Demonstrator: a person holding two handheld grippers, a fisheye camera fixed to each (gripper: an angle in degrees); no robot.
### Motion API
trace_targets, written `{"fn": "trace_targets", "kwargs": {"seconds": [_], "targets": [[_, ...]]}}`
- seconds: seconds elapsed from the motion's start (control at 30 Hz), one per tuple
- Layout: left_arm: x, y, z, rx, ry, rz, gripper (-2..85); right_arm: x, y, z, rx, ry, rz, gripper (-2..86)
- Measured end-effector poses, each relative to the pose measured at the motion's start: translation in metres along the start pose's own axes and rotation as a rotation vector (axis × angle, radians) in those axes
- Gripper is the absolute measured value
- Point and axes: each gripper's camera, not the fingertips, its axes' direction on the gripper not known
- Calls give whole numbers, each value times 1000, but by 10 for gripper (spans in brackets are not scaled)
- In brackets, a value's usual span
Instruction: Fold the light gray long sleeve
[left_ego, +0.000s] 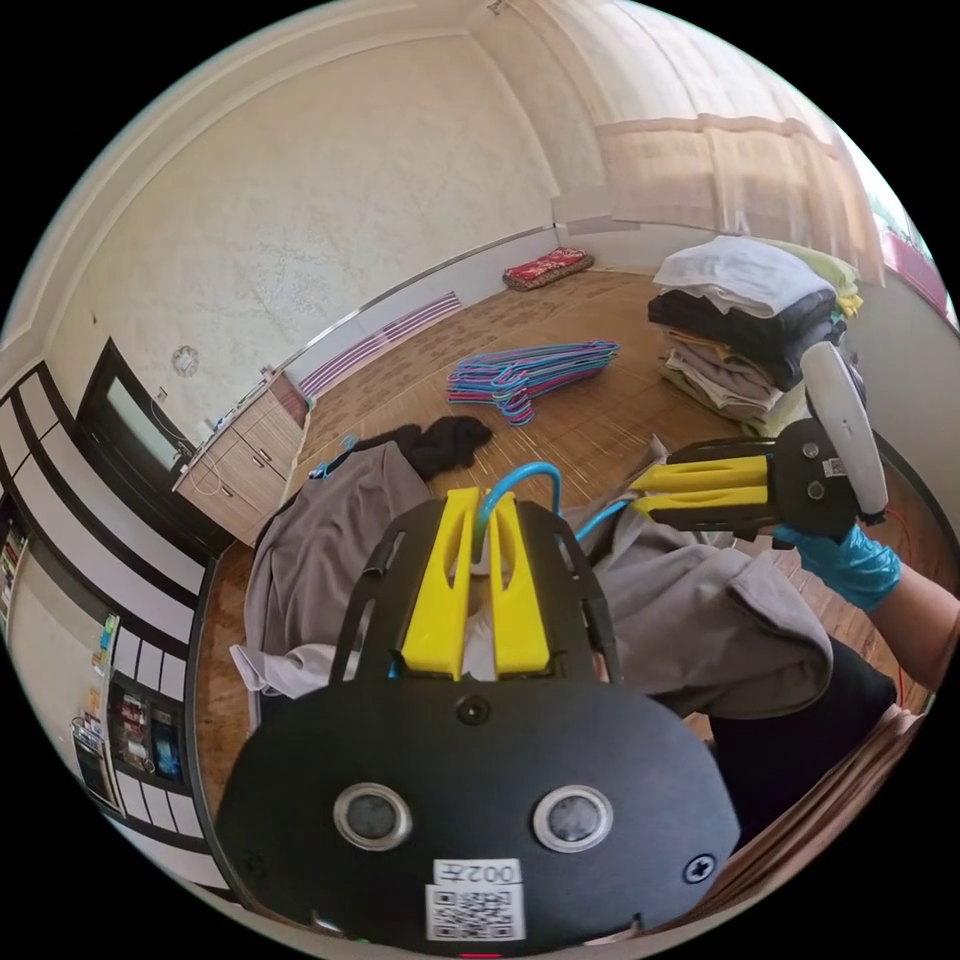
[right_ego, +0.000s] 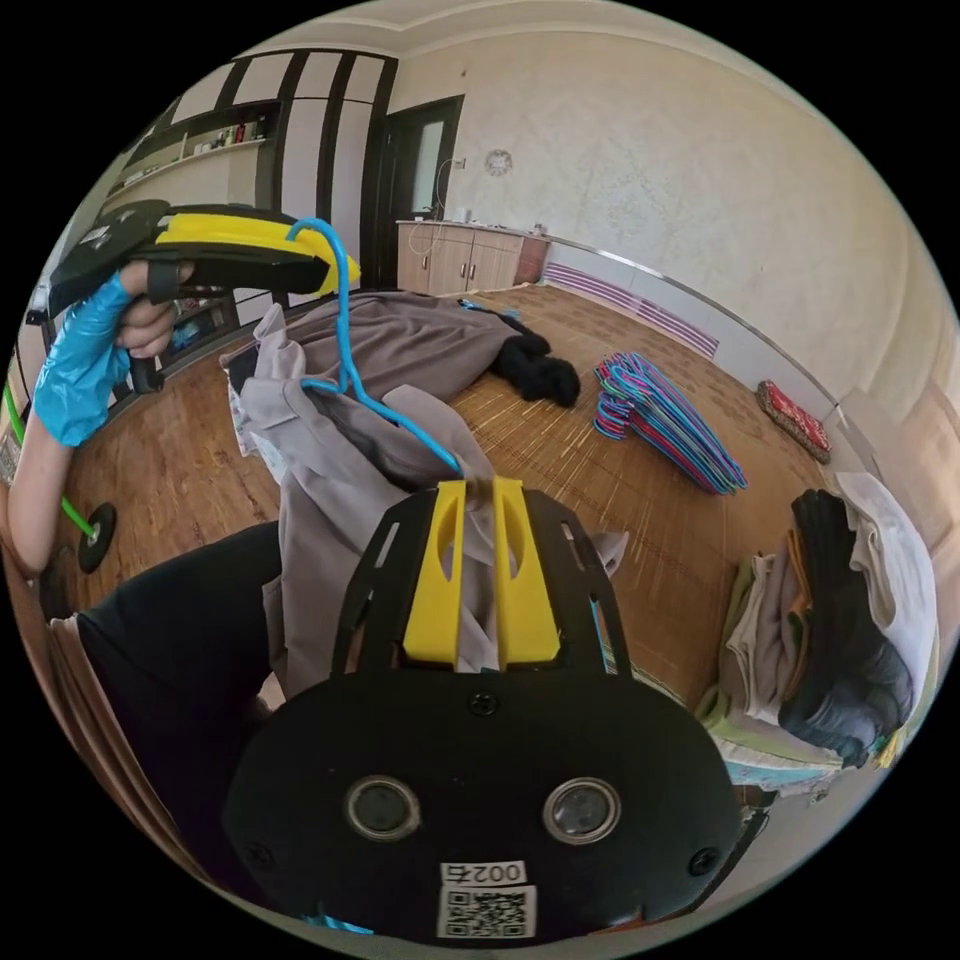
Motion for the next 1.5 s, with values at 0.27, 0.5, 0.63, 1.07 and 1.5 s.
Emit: {"fn": "trace_targets", "kwargs": {"seconds": [0.27, 0.5, 0.63, 1.07, 1.5], "targets": [[-3, 3, 1, -13, 6, -27, -9, 11, 11, 1, -26, 157, 55, -7], [-5, 12, 5, -29, 5, -31, -10, 26, 16, 17, -58, 269, 136, -9], [-10, 19, 11, -73, -38, -39, -10, 45, 20, 15, -50, 581, 242, -9], [-4, 23, 19, -55, 34, -42, -10, 30, 14, -3, 124, -80, 115, 83], [3, 34, 17, -49, 34, -21, -10, 31, 4, 66, -46, 60, 148, 31]]}}
